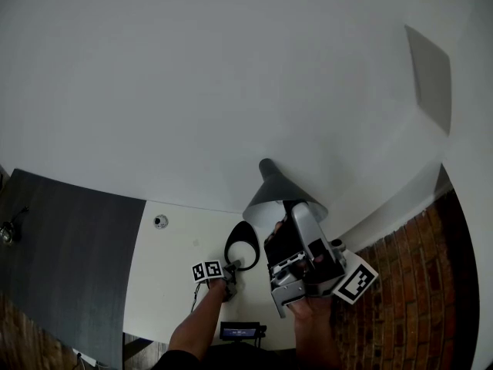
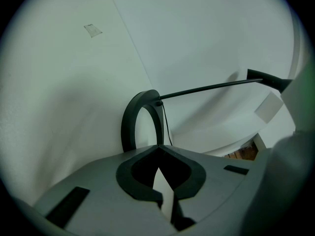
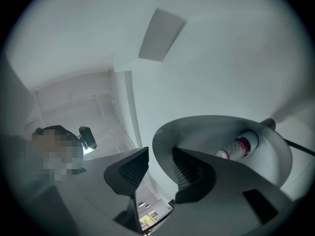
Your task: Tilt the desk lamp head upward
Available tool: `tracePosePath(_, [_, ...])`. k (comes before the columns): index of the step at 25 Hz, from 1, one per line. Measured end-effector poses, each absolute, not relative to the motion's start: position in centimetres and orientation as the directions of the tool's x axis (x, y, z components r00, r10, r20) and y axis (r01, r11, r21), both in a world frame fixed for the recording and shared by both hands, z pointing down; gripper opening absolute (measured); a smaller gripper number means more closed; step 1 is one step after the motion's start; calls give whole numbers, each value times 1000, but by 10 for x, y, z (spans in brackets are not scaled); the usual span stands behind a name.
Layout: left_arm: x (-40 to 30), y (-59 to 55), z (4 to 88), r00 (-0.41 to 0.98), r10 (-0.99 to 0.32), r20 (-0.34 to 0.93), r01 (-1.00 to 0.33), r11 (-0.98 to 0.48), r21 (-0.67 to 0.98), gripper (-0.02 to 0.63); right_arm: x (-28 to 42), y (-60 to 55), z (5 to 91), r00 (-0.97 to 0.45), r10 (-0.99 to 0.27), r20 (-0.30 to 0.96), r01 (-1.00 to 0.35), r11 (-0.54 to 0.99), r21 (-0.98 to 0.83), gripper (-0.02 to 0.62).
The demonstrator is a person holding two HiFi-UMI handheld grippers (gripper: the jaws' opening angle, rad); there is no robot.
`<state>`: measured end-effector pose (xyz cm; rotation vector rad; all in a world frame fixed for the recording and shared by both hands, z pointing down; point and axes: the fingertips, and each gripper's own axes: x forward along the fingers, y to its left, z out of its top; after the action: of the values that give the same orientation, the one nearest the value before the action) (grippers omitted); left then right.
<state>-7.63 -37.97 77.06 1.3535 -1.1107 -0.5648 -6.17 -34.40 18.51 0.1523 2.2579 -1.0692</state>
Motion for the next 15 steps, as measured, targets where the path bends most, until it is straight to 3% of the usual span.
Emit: tracePosePath(15, [-74, -379, 772, 437, -843, 312, -286, 199, 937, 11, -63, -349, 180, -788, -165, -594, 377, 634, -676, 144])
